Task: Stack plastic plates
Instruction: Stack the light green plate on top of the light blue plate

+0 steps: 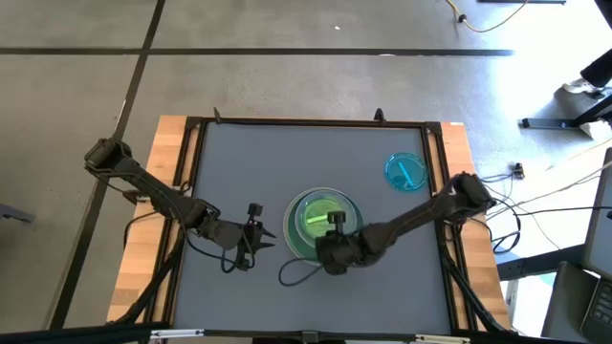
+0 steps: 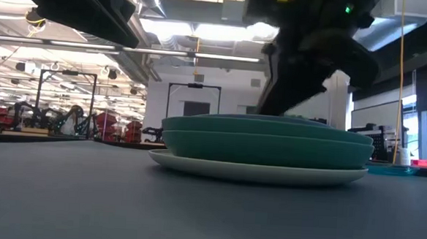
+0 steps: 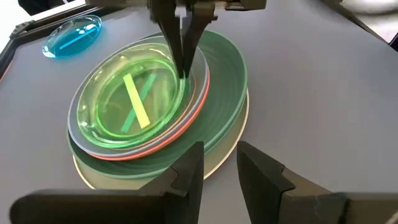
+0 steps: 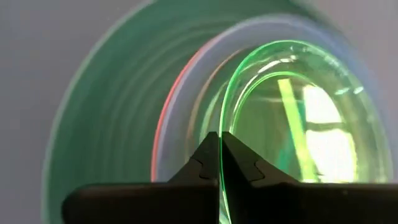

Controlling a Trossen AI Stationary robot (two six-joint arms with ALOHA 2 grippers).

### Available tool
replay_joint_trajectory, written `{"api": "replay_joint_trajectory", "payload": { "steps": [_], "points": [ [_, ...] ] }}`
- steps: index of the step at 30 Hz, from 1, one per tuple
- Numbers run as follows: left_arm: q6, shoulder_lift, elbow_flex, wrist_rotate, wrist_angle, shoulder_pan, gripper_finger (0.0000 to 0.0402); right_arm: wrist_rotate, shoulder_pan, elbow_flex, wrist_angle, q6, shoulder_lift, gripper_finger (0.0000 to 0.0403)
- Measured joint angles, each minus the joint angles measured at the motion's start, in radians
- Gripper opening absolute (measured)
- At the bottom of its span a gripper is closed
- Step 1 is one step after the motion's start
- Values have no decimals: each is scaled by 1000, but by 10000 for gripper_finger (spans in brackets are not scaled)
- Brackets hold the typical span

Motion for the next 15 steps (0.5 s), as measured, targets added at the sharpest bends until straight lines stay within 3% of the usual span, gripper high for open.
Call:
{"api": "replay_joint_trajectory", "payload": {
  "steps": [8, 15],
  "points": [
    [0, 0, 0, 0, 0, 0, 90, -106, -60, -7, 36, 136, 0, 7],
    [0, 0, 0, 0, 0, 0, 90, -146, -58, 46, -47, 153, -11, 96]
  ]
}}
